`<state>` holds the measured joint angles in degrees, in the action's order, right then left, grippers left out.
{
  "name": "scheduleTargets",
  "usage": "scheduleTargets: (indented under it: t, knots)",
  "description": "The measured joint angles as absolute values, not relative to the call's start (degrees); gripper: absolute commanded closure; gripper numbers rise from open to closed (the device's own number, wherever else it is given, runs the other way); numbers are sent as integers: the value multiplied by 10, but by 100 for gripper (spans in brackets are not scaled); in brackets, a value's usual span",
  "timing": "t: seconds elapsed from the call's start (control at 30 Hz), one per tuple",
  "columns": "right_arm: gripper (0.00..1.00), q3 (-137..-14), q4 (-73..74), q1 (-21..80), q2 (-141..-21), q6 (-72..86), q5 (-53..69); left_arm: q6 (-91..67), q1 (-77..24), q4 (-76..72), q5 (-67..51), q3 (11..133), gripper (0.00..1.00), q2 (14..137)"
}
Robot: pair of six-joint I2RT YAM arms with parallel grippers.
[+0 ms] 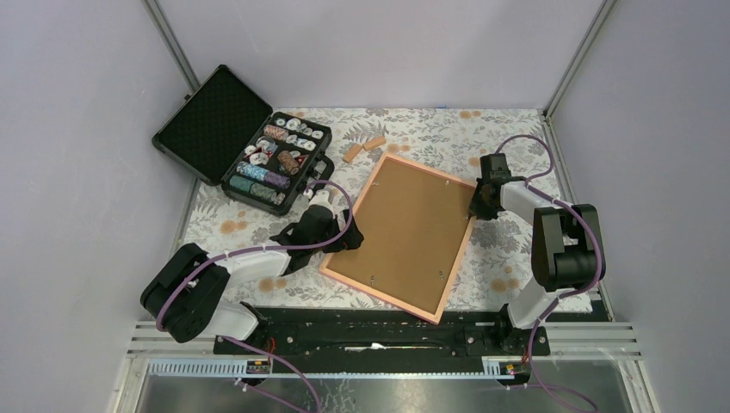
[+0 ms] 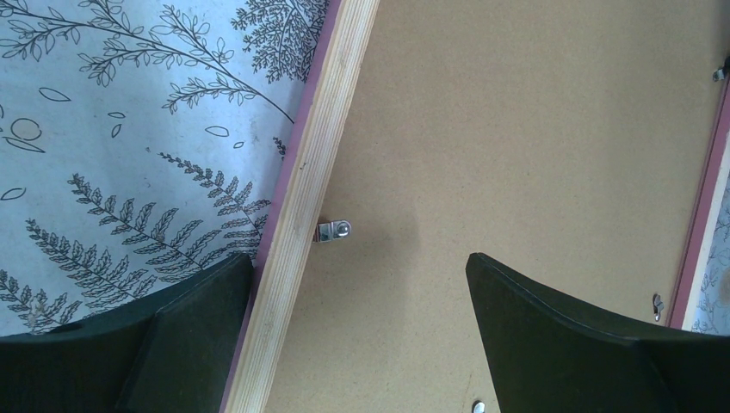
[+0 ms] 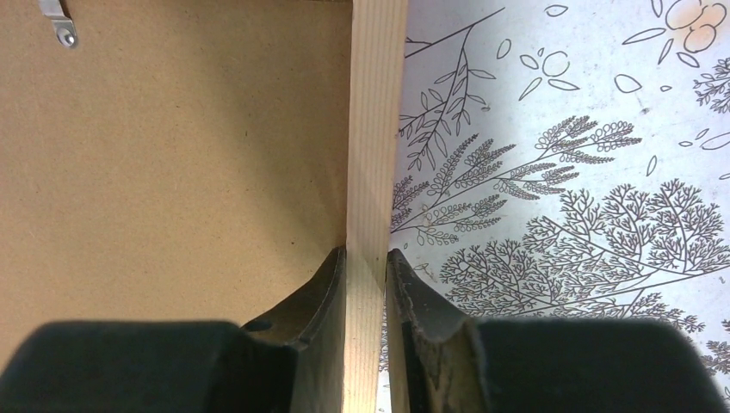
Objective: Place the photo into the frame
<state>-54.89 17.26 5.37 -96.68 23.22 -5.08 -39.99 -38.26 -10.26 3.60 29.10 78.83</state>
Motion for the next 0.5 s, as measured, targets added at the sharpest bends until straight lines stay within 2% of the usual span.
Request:
scheduleTargets:
  t: [0.07,0.17,0.27,0.37,0.5]
  knots:
    - [72,-549,173,53,-967,232,-51,-400,-383,-103,36,291,2,788]
    - [47,-552,175,54,-966,230,-49,-400,-383,-103,36,291,1,788]
    - [31,-552,182,54,-966,226,-30,-399,-382,-103,35,291,1,788]
    - [25,-548,188,56,-964,229,18,-399,-382,-103,33,291,1,788]
    - [23,-517,166,56,-939,235,62,-398,-380,-102,27,291,2,788]
